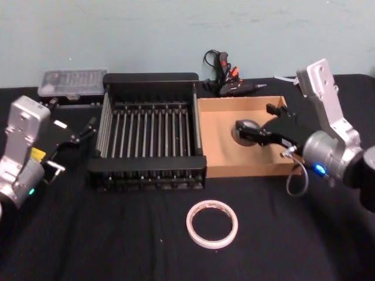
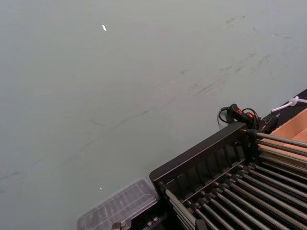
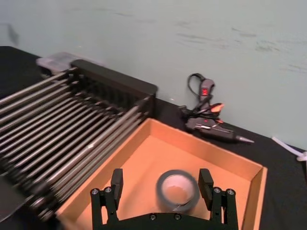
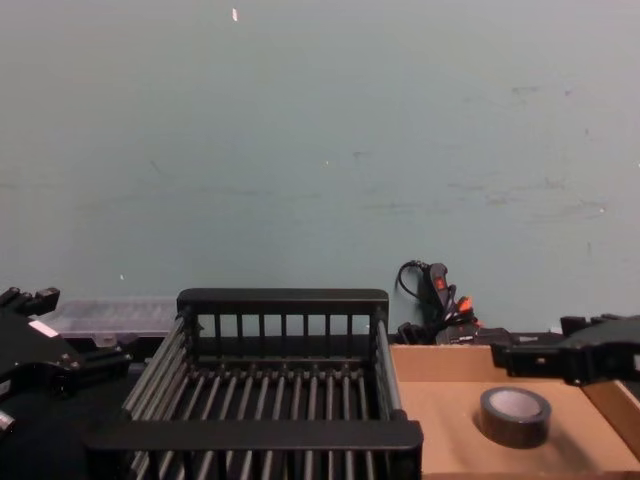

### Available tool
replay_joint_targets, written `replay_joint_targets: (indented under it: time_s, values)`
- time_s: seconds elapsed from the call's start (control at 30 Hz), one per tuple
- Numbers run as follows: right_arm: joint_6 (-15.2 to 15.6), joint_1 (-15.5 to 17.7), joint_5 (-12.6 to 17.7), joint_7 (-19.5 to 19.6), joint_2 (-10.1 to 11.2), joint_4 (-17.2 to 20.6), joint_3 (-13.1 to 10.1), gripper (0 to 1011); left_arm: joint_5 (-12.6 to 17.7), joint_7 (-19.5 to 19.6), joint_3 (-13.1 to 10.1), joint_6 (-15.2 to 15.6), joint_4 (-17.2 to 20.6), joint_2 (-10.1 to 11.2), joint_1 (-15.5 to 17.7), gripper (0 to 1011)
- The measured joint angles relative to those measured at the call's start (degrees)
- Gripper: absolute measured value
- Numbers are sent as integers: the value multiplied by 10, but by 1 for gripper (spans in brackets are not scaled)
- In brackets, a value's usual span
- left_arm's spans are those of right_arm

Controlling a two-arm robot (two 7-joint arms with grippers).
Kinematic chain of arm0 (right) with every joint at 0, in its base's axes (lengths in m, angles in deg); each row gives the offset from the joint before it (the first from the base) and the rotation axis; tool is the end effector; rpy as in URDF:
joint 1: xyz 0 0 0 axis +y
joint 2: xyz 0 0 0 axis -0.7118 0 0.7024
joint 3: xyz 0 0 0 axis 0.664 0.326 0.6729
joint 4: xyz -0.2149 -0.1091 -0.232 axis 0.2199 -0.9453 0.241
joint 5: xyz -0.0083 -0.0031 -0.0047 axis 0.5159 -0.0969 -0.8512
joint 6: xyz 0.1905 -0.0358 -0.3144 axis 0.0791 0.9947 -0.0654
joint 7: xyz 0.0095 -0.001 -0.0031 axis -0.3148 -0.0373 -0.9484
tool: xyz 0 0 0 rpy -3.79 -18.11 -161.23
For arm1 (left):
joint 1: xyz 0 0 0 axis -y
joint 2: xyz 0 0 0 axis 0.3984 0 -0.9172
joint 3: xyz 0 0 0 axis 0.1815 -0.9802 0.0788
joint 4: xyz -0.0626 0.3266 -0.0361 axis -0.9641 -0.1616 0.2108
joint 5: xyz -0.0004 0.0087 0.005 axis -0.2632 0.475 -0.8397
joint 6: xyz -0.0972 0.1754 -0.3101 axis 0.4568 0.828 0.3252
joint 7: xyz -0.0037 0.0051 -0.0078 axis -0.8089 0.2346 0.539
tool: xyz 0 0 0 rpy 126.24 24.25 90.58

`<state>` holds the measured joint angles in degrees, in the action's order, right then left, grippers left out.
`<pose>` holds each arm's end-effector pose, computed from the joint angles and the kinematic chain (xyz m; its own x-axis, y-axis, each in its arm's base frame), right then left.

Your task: Pick up the white tape and place it into the black box , Pick up the silver tape and place it into the brown box.

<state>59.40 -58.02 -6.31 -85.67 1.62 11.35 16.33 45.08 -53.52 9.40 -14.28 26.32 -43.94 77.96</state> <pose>0.4519 -0.0333 -0.2890 0.5122 -0.8560 0.0703 0.8309 0.4732 -0.2928 0.4226 0.0919 -0.3496 0.2922 0.8803 0.3738 -0.9553 0.2874 0.0701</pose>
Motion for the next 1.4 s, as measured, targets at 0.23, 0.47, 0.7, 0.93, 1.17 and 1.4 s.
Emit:
replay_joint_targets:
  time_s: [0.23,0.47,0.7,0.93,1.17,1.4]
  values:
    - [-1,66,25,-25,42,84,-7,1002,0,0,0,0,0,0,0,1001]
    - [-7,118,42,-38,75,131,-6,1002,0,0,0,0,0,0,0,1001]
    - [-12,149,47,-46,98,147,12,1002,0,0,0,0,0,0,0,1001]
    - [-18,161,41,-46,110,148,35,1002,0,0,0,0,0,0,0,1001]
    - [-22,164,28,-45,113,144,56,1002,0,0,0,0,0,0,0,1001]
    - [-27,162,13,-45,111,138,72,1002,0,0,0,0,0,0,0,1001]
